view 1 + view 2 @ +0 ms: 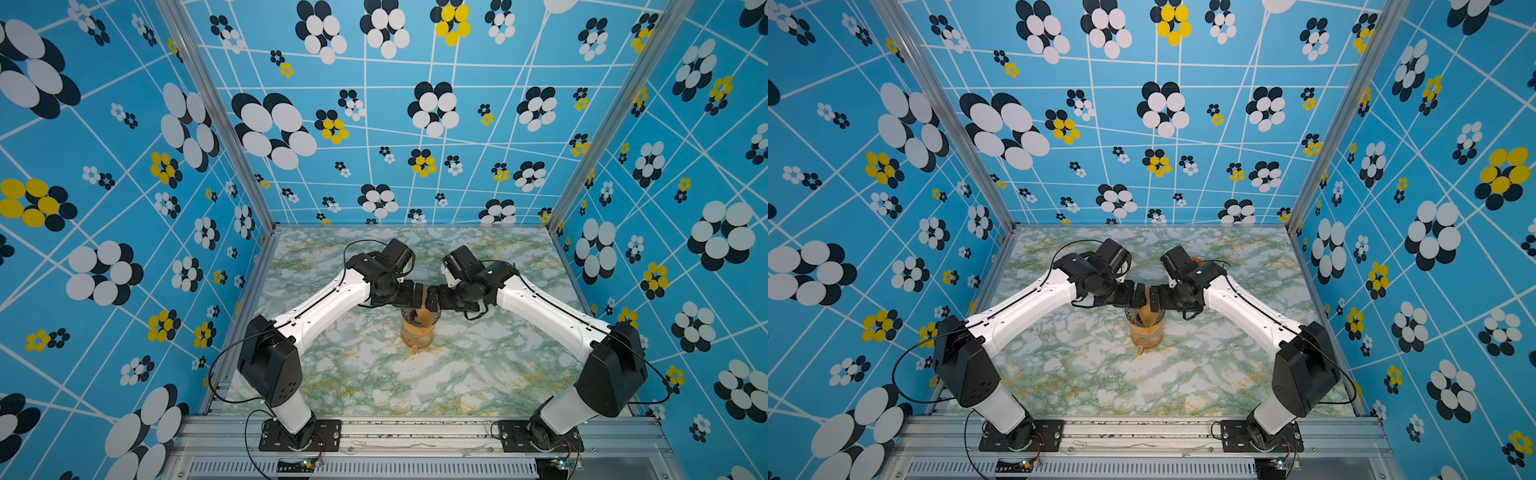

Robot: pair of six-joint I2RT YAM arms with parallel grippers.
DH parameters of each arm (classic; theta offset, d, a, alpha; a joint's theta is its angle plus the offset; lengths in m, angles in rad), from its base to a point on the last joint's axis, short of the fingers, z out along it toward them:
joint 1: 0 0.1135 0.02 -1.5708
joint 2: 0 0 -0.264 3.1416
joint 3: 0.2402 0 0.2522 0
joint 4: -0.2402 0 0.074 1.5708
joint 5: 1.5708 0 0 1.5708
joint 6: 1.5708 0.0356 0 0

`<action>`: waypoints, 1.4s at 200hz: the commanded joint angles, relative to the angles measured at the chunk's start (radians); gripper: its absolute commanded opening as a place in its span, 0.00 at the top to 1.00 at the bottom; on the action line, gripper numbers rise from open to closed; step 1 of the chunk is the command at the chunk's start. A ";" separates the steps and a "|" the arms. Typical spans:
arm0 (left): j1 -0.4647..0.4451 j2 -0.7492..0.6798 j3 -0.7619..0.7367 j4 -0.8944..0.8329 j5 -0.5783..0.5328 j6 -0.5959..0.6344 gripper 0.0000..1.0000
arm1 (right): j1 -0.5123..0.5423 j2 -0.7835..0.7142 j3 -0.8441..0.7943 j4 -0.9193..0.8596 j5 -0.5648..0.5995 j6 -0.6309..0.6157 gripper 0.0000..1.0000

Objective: Place the coffee filter in the dripper

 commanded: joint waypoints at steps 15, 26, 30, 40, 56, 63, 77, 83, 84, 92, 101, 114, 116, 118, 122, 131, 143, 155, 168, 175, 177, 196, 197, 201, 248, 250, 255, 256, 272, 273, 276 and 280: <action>0.019 0.003 -0.035 0.017 0.001 -0.004 0.01 | 0.006 0.014 -0.014 0.007 -0.014 0.017 0.01; 0.021 0.001 -0.042 0.022 0.007 -0.005 0.01 | 0.006 0.016 -0.015 0.007 -0.014 0.016 0.01; 0.022 0.001 -0.044 0.023 0.007 -0.005 0.01 | 0.008 0.018 -0.014 0.005 -0.016 0.015 0.01; 0.023 0.001 -0.047 0.023 0.008 -0.003 0.01 | 0.008 0.021 -0.013 0.001 -0.014 0.014 0.01; 0.025 0.001 -0.049 0.023 0.008 -0.003 0.01 | 0.009 0.032 -0.009 0.000 -0.013 0.010 0.01; 0.027 0.000 -0.050 0.023 0.009 -0.002 0.01 | 0.010 0.036 -0.005 -0.004 -0.010 0.008 0.01; 0.028 -0.005 -0.056 0.026 0.008 -0.001 0.01 | 0.010 0.047 0.002 -0.011 -0.007 0.004 0.01; 0.028 -0.006 -0.059 0.028 0.008 -0.001 0.01 | 0.010 0.048 0.002 -0.013 -0.005 0.004 0.01; 0.029 -0.007 -0.060 0.028 0.008 -0.001 0.01 | 0.010 0.048 0.002 -0.013 -0.005 0.004 0.01; 0.031 -0.007 -0.064 0.029 0.009 -0.002 0.01 | 0.010 0.049 0.004 -0.012 -0.004 0.004 0.01; 0.035 -0.011 -0.069 0.029 0.009 -0.001 0.01 | 0.010 0.050 0.003 -0.012 -0.004 0.005 0.01; 0.037 -0.013 -0.077 0.031 0.009 0.002 0.01 | 0.011 0.053 0.004 -0.011 -0.004 0.004 0.01; 0.037 -0.013 -0.077 0.031 0.011 0.001 0.01 | 0.011 0.053 0.004 -0.011 -0.004 0.004 0.01; 0.038 -0.012 -0.078 0.032 0.011 0.001 0.01 | 0.011 0.054 0.004 -0.010 -0.004 0.004 0.01; 0.040 -0.014 -0.079 0.032 0.011 0.003 0.01 | 0.011 0.055 0.004 -0.010 -0.003 0.004 0.01; 0.042 -0.014 -0.084 0.035 0.012 0.004 0.01 | 0.010 0.056 0.004 -0.011 -0.002 0.004 0.01; 0.045 -0.016 -0.089 0.034 0.013 0.004 0.01 | 0.011 0.059 0.004 -0.009 -0.002 0.003 0.01; 0.049 -0.017 -0.091 0.038 0.015 0.006 0.01 | 0.012 0.062 0.004 -0.007 -0.002 0.003 0.01; 0.052 -0.018 -0.098 0.040 0.016 0.005 0.01 | 0.012 0.065 0.003 -0.007 -0.002 0.002 0.01; 0.052 -0.018 -0.100 0.040 0.015 0.007 0.01 | 0.012 0.067 0.006 -0.007 -0.002 0.002 0.01; 0.053 -0.019 -0.101 0.040 0.015 0.007 0.01 | 0.013 0.069 0.006 -0.007 -0.002 0.001 0.01; 0.057 -0.023 -0.112 0.048 0.017 0.007 0.01 | 0.013 0.073 0.005 -0.007 -0.001 0.000 0.01; 0.058 -0.023 -0.111 0.048 0.018 0.007 0.01 | 0.014 0.073 0.005 -0.007 -0.001 0.001 0.01; 0.059 -0.024 -0.114 0.049 0.019 0.007 0.01 | 0.014 0.073 0.006 -0.007 -0.001 0.001 0.01; 0.065 -0.021 -0.123 0.063 0.029 0.015 0.01 | 0.016 0.086 0.009 -0.011 0.007 0.003 0.01; 0.065 -0.021 -0.124 0.063 0.030 0.015 0.01 | 0.016 0.086 0.010 -0.010 0.007 0.003 0.01; 0.065 -0.020 -0.125 0.065 0.029 0.014 0.01 | 0.017 0.087 0.010 -0.010 0.009 0.003 0.01; 0.065 -0.020 -0.125 0.065 0.030 0.014 0.01 | 0.017 0.087 0.009 -0.010 0.009 0.003 0.01; 0.065 -0.019 -0.128 0.069 0.029 0.015 0.01 | 0.017 0.088 0.010 -0.010 0.012 0.003 0.01; 0.065 -0.019 -0.128 0.069 0.030 0.015 0.01 | 0.017 0.089 0.009 -0.011 0.012 0.004 0.01; 0.065 -0.019 -0.129 0.071 0.030 0.015 0.01 | 0.017 0.087 0.009 -0.011 0.013 0.003 0.01; 0.066 -0.018 -0.130 0.072 0.029 0.015 0.01 | 0.017 0.089 0.010 -0.010 0.014 0.003 0.01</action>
